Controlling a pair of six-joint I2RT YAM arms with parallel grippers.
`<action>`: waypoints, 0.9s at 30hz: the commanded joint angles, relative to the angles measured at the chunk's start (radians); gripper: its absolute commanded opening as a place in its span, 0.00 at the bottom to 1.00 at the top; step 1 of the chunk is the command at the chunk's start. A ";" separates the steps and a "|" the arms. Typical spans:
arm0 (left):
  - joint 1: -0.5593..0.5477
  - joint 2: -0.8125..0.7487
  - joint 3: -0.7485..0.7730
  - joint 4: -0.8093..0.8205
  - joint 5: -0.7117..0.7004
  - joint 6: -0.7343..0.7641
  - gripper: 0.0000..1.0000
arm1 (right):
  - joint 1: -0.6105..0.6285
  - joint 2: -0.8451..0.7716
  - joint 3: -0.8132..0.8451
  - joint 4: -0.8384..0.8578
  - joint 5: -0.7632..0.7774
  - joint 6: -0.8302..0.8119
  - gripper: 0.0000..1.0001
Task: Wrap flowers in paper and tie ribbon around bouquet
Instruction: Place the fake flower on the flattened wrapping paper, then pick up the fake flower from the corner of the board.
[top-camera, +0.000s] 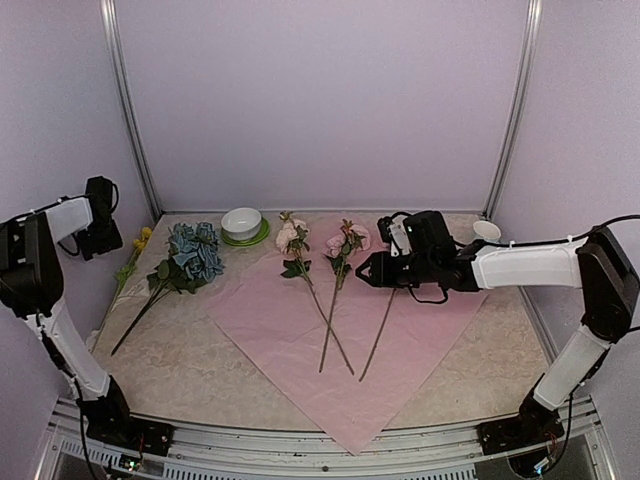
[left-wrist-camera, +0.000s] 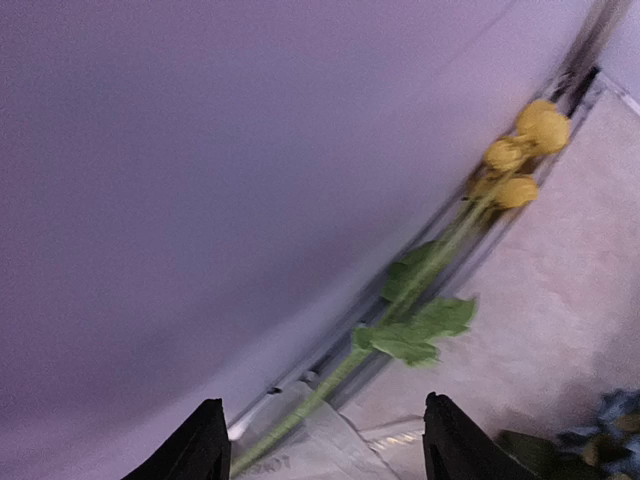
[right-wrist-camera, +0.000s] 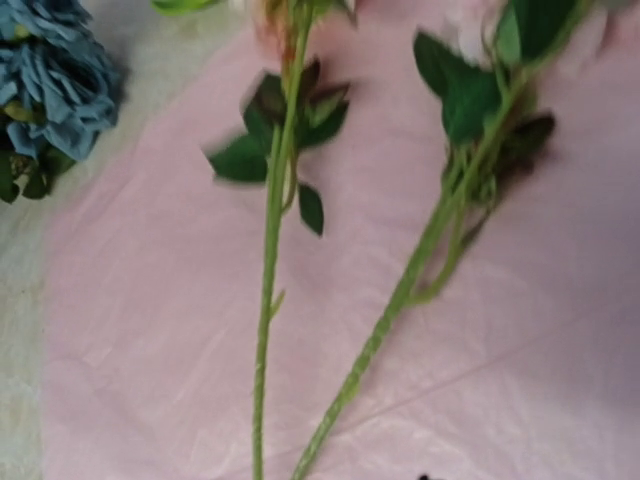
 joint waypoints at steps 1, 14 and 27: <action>0.028 0.165 0.070 -0.093 -0.146 0.140 0.59 | 0.005 -0.044 -0.012 -0.024 0.059 -0.088 0.41; -0.003 0.269 0.078 -0.037 0.010 0.212 0.80 | 0.005 0.002 -0.034 -0.047 0.038 -0.137 0.41; 0.018 0.328 0.076 0.001 0.181 0.156 0.74 | 0.005 0.003 -0.019 -0.070 0.035 -0.152 0.41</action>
